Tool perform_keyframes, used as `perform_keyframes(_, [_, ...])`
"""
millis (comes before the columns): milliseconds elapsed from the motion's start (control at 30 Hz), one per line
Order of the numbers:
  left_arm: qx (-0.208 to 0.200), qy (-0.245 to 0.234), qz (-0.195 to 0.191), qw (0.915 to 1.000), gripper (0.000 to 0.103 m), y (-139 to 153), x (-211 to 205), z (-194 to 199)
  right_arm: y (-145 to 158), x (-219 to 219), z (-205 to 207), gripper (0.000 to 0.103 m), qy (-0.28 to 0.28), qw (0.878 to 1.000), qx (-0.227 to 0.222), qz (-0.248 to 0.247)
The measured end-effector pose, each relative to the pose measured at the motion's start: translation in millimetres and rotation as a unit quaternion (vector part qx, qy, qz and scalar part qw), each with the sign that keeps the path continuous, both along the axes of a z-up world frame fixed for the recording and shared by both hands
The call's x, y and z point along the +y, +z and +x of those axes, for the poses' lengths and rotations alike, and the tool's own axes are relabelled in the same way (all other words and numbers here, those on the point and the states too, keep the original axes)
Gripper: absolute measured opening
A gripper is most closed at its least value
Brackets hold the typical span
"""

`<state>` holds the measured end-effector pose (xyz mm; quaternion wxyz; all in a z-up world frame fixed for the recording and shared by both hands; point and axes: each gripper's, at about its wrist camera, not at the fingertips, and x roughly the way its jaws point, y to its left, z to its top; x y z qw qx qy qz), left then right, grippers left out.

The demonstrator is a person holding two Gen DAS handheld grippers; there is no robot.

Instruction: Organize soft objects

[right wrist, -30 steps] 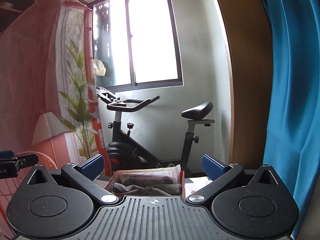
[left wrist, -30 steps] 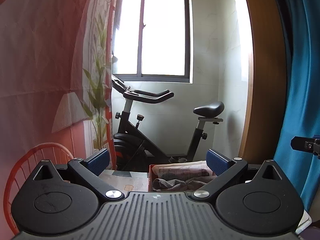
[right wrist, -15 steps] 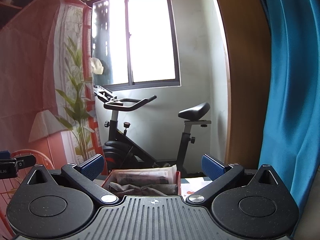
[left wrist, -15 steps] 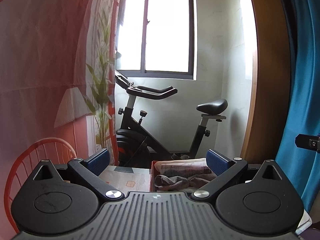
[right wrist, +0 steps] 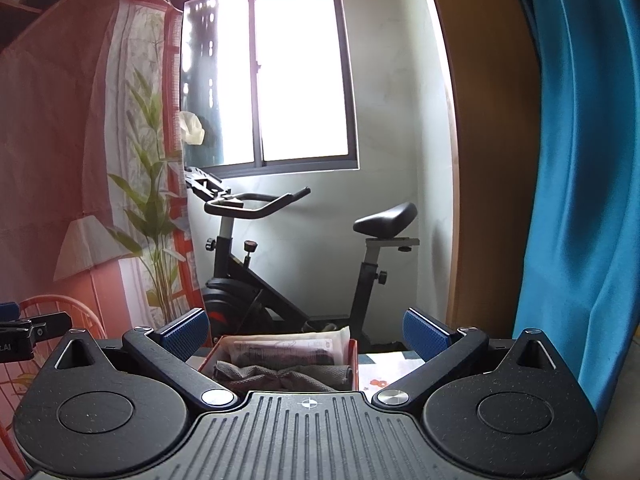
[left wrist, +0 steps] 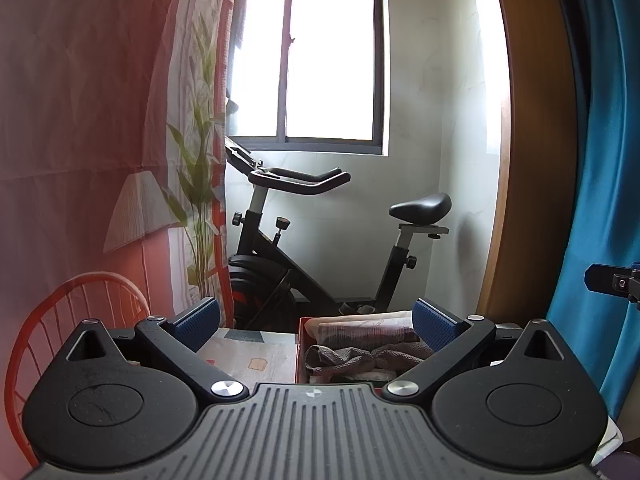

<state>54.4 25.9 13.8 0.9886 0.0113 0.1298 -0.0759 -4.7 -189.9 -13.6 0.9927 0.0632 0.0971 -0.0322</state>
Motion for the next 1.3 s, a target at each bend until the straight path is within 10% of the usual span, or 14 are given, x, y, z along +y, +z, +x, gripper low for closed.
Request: perform_keyframes(1300, [0.014,-0.004,-0.004,0.9999,0.103,-7.0,0.2,0.5,-3.0,-2.9,8.1,0.103,0.001,1.000,0.018,-0.002])
